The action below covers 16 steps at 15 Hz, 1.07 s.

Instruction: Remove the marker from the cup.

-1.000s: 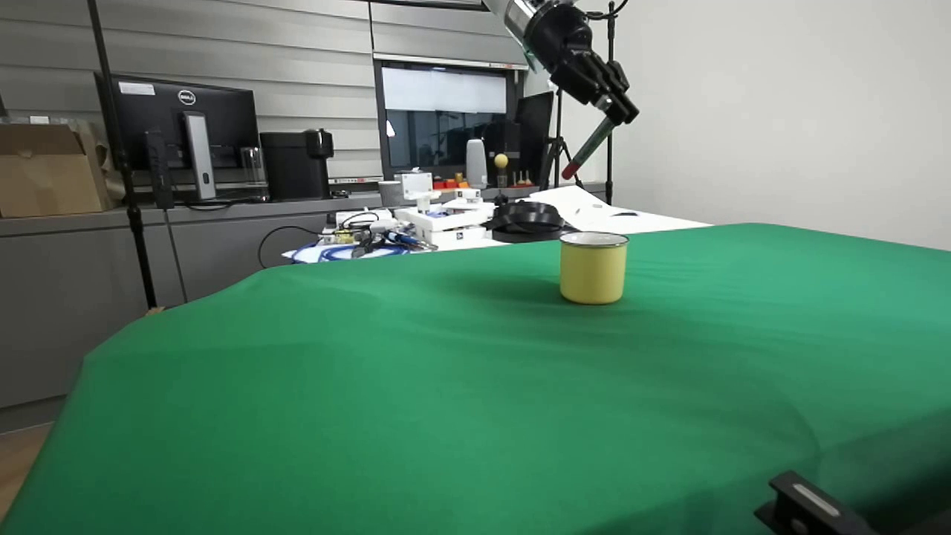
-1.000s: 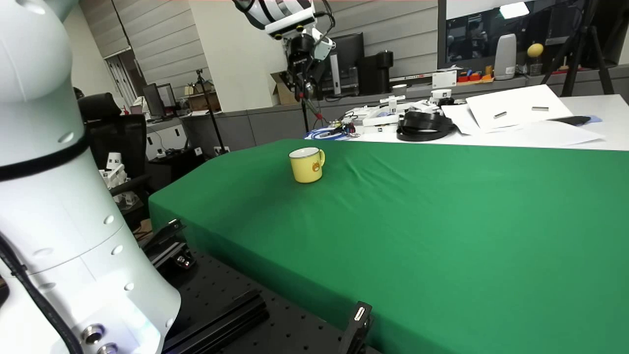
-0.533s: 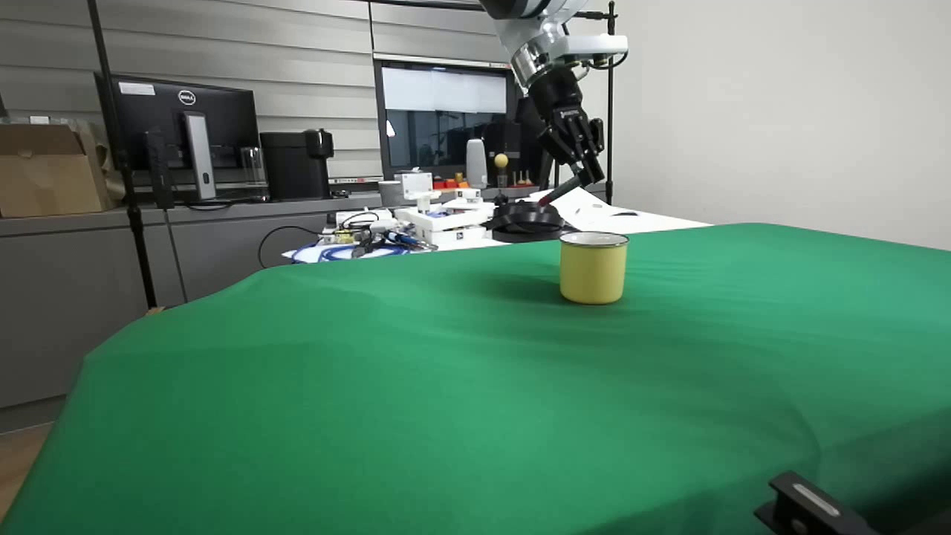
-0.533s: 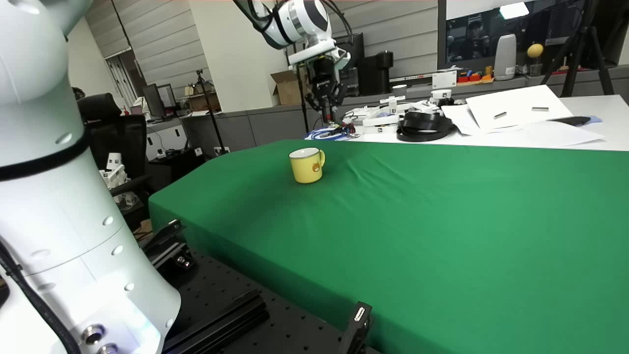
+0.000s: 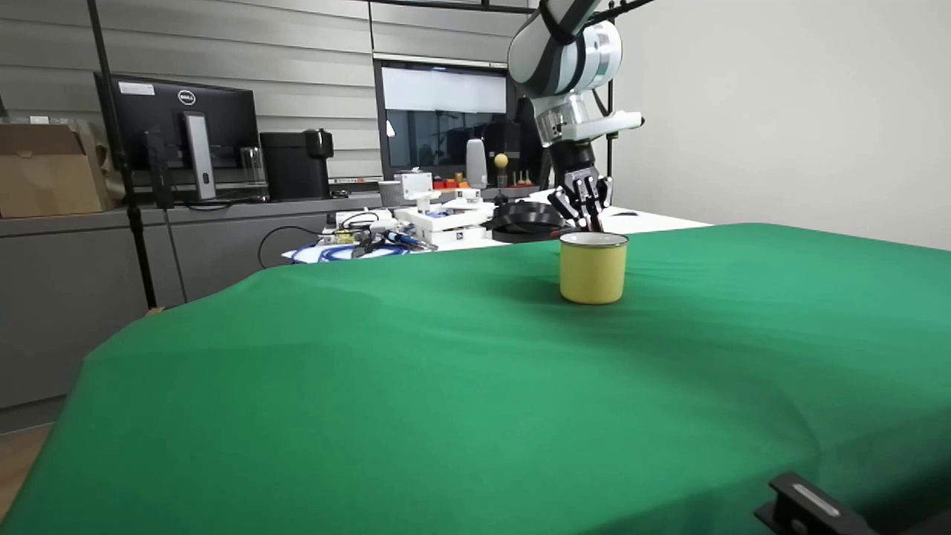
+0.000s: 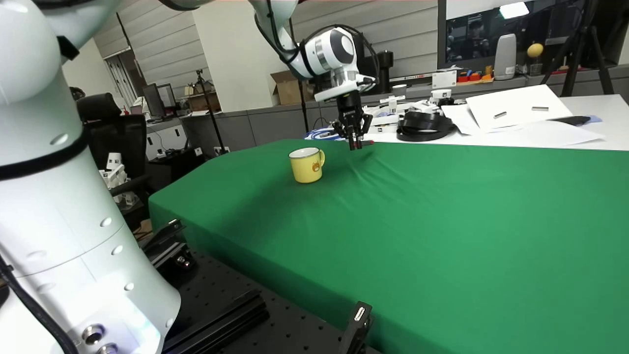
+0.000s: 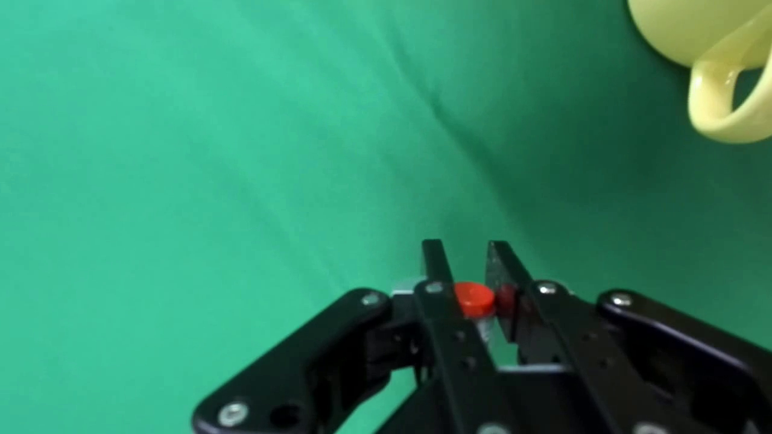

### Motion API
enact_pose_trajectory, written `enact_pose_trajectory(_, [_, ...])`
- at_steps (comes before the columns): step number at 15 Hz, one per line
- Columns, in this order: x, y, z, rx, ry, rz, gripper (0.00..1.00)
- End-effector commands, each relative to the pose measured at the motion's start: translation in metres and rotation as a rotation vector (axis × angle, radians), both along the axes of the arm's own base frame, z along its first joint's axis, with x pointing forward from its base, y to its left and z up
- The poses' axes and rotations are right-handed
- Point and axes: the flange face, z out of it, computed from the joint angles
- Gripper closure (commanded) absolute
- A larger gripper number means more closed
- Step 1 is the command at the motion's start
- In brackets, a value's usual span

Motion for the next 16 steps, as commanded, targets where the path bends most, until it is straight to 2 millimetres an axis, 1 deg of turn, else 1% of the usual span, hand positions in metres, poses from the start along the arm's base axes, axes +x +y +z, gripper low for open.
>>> enact_pose_trajectory(1, [0.004,0.0,-0.015,-0.025,-0.032,-0.065,0.94])
enact_pose_trajectory(2, [0.003,0.001,-0.018,-0.028,-0.023,-0.071,0.94])
enact_pose_trajectory(3, [0.002,0.001,-0.018,-0.026,-0.015,-0.082,0.53])
enact_pose_trajectory(4, [0.002,0.002,-0.014,-0.023,-0.012,-0.089,0.53])
enact_pose_trajectory(5, [0.001,0.003,-0.01,-0.022,-0.007,-0.093,0.46])
enact_pose_trajectory(7, [0.001,0.003,0.01,-0.01,-0.007,-0.12,0.32])
enact_pose_trajectory(11, [-0.007,0.001,0.067,0.027,0.012,-0.135,0.06])
enact_pose_trajectory(12, [-0.01,0.001,0.08,0.025,0.011,-0.139,0.02])
enact_pose_trajectory(14, [-0.017,0.003,0.107,0.023,0.005,-0.137,0.0])
enact_pose_trajectory(16, [-0.027,0.006,0.124,0.03,0.013,-0.129,0.0])
